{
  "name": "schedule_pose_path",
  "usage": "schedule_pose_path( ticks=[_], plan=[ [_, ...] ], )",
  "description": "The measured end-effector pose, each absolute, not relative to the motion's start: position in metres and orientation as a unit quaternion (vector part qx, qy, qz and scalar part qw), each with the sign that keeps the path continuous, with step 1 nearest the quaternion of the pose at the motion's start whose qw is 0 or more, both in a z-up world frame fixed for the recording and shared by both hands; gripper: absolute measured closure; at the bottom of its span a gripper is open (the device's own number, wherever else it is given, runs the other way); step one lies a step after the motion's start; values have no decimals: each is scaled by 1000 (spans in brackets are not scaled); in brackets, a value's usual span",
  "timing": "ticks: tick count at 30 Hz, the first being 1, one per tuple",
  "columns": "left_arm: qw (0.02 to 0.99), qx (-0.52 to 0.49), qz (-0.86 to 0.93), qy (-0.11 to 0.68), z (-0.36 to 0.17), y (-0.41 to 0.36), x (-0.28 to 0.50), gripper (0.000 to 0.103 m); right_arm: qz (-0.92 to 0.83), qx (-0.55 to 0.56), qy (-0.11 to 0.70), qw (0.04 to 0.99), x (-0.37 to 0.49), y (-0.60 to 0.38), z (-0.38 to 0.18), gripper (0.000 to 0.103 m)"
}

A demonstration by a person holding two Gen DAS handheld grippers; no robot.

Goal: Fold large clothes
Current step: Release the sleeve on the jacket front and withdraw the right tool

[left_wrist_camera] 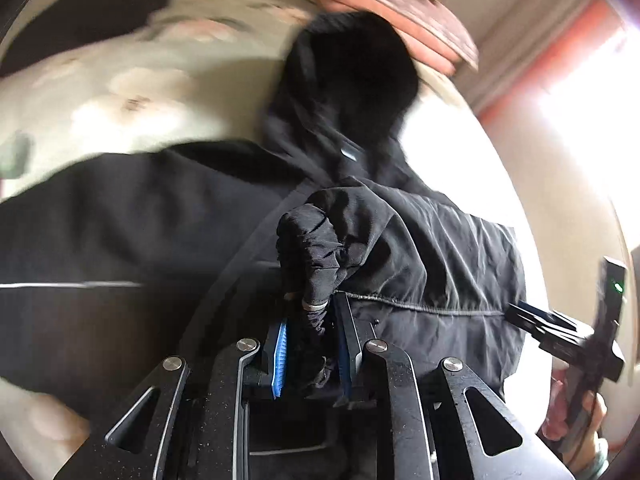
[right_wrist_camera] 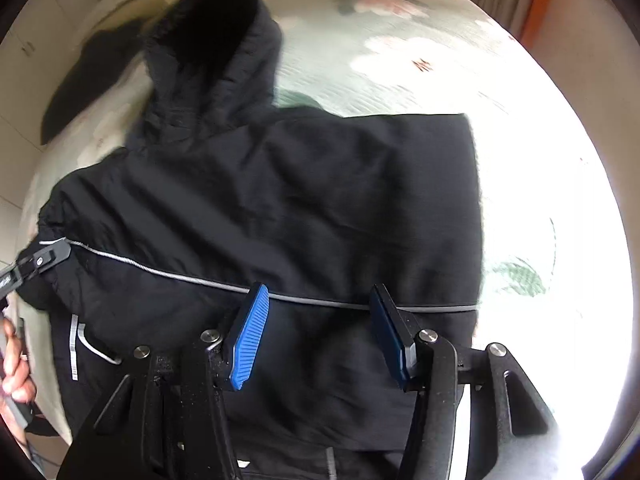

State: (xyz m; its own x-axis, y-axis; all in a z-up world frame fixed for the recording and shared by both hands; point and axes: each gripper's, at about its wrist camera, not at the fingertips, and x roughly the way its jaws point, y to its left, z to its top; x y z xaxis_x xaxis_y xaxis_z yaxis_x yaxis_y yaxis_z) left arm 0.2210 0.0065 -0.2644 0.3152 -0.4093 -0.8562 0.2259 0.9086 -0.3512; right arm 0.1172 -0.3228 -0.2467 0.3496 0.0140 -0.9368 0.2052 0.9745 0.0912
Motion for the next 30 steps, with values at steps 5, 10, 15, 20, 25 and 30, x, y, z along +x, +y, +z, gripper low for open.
schedule_pose_path(
  ticks=[5,10,15,20,25,30],
  plan=[
    [827,-84,-107,545,-260,74,234,83,-37,83,561,823,125,-305,-237,46],
    [799,-87,-53,593,-307,110,243,80,-44,80,571,815,138,-294,-255,46],
    [794,-52,-64,602,-326,104,245,60,-70,56,604,792,148,-291,-300,46],
    [807,-44,-51,586,-301,124,238,34,-83,13,620,780,159,-282,-321,44],
    [829,3,-16,559,-265,133,230,34,-95,33,616,782,169,-280,-291,43],
    [832,-27,-111,543,-248,82,242,34,-54,36,579,813,198,-255,-262,42]
  ],
)
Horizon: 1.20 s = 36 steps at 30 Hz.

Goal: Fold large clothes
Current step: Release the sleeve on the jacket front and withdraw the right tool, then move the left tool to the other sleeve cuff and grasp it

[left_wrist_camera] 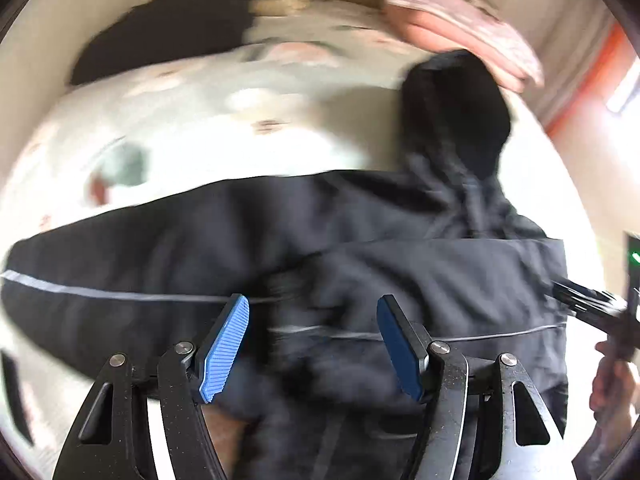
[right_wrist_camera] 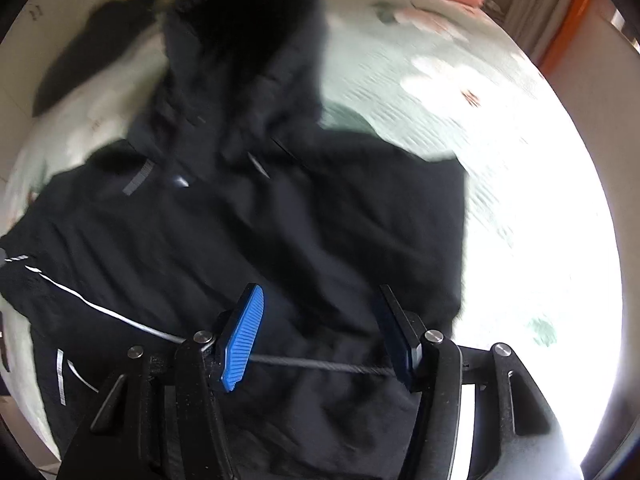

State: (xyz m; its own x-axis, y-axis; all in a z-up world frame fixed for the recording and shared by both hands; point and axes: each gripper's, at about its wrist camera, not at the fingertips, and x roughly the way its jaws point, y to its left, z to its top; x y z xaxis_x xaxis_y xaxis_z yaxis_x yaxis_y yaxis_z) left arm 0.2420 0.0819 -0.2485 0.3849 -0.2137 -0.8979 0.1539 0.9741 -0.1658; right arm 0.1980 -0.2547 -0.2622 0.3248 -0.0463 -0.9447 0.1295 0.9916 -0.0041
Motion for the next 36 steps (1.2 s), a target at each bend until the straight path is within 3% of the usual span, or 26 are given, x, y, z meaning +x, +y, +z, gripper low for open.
schedule_pose_path(
  ticks=[9,14,17,21,28,36],
  plan=[
    [798,-22,-109,592,-342,42,275,37,-50,9,605,795,247,-236,-325,37],
    [802,16,-114,587,-335,35,267,37,-40,20,612,790,249,-242,-322,34],
    [807,2,-121,578,-312,35,253,37,-36,20,609,792,234,-259,-291,40],
    [812,0,-113,573,-292,40,215,36,-23,10,594,804,181,-258,-254,35],
    [793,-21,-90,602,-334,50,203,36,-38,7,644,764,121,-263,-310,37],
    [800,-5,-108,590,-338,46,196,30,-56,-10,639,767,127,-252,-315,29]
  ],
)
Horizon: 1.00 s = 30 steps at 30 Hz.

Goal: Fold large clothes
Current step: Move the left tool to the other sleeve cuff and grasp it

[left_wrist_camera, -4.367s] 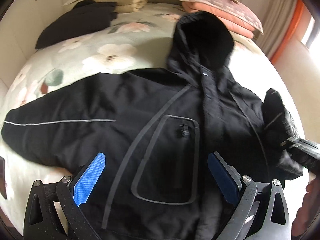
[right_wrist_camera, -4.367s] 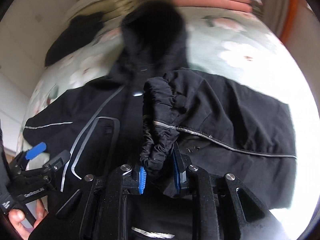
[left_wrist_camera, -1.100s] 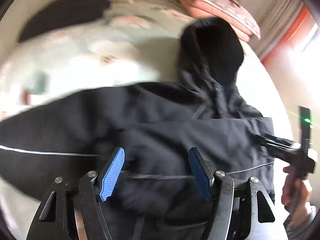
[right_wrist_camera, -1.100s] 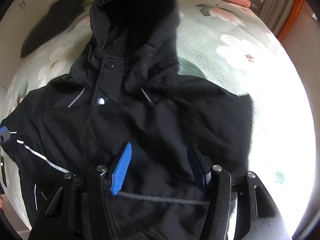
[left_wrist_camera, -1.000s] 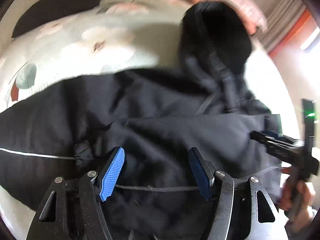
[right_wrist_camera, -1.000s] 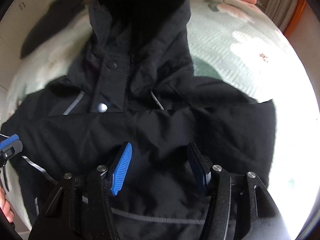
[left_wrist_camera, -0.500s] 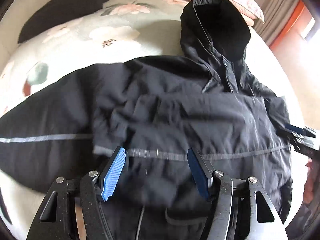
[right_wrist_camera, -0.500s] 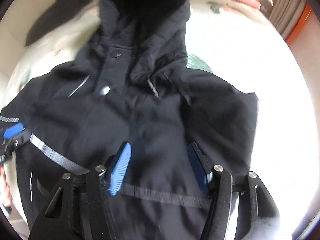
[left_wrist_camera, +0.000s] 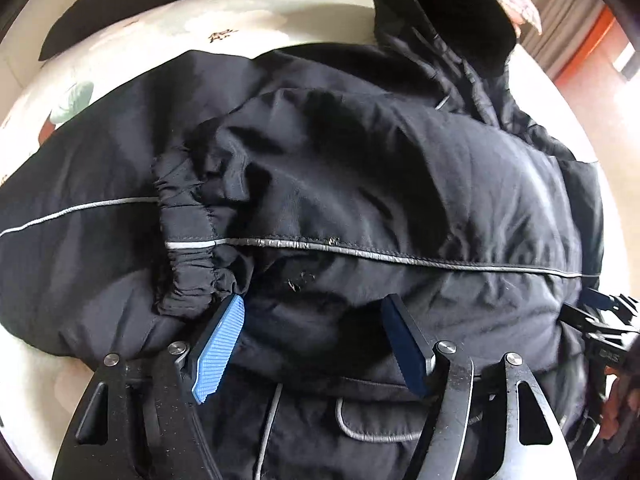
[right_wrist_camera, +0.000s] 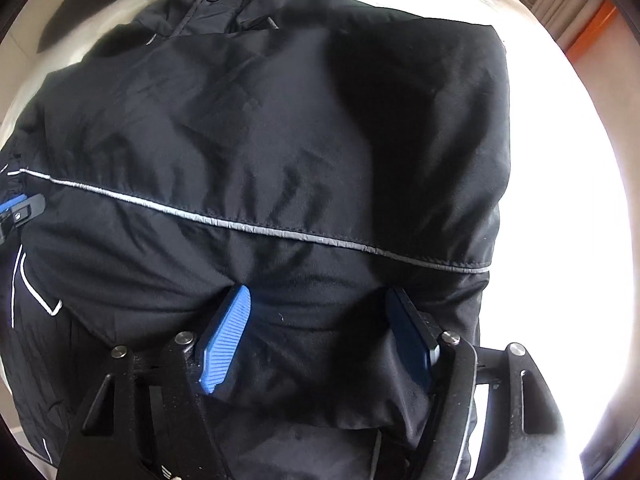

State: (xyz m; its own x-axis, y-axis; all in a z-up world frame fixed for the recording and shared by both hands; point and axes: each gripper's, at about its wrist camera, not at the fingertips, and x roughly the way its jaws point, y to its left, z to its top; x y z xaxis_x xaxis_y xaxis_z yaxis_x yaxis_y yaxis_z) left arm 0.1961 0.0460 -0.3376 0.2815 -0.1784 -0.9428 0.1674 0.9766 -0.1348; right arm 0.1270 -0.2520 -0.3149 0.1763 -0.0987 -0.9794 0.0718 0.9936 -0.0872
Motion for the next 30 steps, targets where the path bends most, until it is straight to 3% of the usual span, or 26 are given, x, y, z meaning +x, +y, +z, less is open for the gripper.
schedule_pose_path(
  ticks=[4,8,17,22,30],
  plan=[
    [802,-67,-152,573,-305,80,184,30,-72,-11,643,763,142,-242,-299,28],
    [820,-62,-126,555,-275,132,179,30,-80,37,614,785,153,-218,-270,28],
    [846,-112,26,520,-235,347,209,30,-75,83,600,792,166,-107,-251,28],
    [837,-175,113,506,-245,470,219,30,-44,55,607,791,183,-28,-263,28],
    [790,-253,134,543,-312,543,238,30,-25,32,617,786,206,33,-268,28]
  ],
)
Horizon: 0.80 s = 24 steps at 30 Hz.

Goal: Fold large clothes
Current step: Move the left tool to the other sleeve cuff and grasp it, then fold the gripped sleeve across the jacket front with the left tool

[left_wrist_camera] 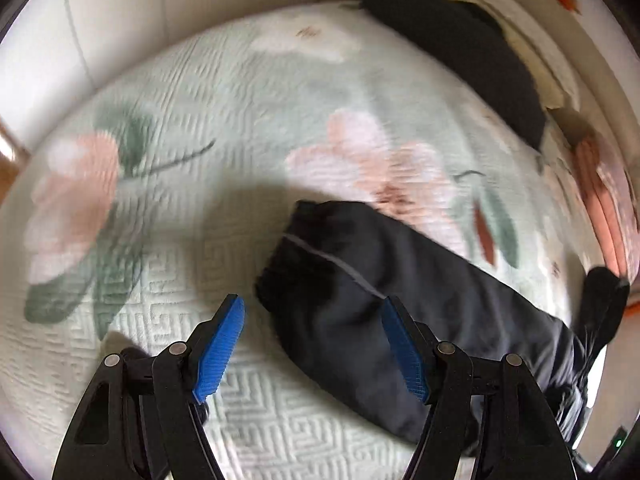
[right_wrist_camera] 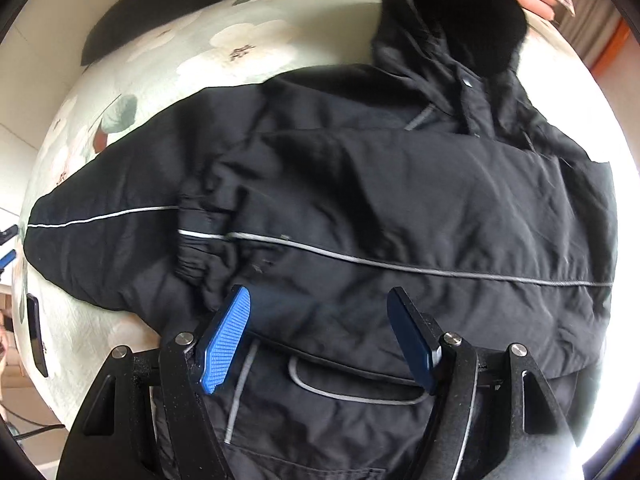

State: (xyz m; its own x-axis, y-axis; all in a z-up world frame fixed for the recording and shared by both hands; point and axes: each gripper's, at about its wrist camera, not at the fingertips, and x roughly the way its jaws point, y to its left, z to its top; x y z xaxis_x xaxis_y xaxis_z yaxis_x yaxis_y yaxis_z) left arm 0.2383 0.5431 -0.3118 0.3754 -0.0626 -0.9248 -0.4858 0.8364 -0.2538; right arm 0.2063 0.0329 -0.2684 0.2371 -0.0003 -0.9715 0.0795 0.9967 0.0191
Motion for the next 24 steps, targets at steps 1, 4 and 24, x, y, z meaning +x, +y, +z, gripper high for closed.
schedule_pose_path(
  ticks=[1,4,24],
  plan=[
    [781,-268,133,548,-322,549,239,30,-25,29,617,786,210,35,-270,28],
    [759,-322,115,555,-348,558,241,30,-24,23,614,789,223,37,-277,28],
    [811,-259,64,520,-332,534,254,77,-28,34,603,796,265,85,-306,51]
  ],
)
